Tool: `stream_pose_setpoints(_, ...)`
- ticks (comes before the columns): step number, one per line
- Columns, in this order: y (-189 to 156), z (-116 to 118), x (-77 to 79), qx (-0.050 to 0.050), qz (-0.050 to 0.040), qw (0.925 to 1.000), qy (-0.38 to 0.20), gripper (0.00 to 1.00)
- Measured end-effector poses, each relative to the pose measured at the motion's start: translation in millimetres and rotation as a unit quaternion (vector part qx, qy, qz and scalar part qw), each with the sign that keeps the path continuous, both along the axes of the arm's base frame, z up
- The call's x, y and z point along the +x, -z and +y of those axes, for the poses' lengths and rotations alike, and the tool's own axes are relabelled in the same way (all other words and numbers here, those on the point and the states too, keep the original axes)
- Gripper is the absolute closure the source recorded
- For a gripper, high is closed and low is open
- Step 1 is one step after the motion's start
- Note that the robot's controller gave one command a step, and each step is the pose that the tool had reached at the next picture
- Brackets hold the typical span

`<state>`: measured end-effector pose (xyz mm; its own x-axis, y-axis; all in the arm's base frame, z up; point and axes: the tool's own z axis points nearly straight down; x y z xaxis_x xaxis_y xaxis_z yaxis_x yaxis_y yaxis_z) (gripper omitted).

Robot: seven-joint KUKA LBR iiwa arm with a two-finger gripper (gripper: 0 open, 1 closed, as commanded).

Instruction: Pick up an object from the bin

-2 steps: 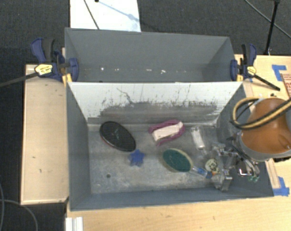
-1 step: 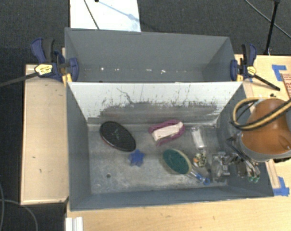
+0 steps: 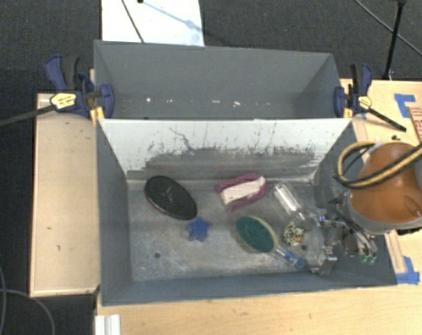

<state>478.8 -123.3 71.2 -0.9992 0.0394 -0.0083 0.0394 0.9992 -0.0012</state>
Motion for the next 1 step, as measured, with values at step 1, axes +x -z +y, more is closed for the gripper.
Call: stream_pose_setpoints(1,0.8,75.2,26.6,0.001,0.0012,0.9909,-0.135,0.0)
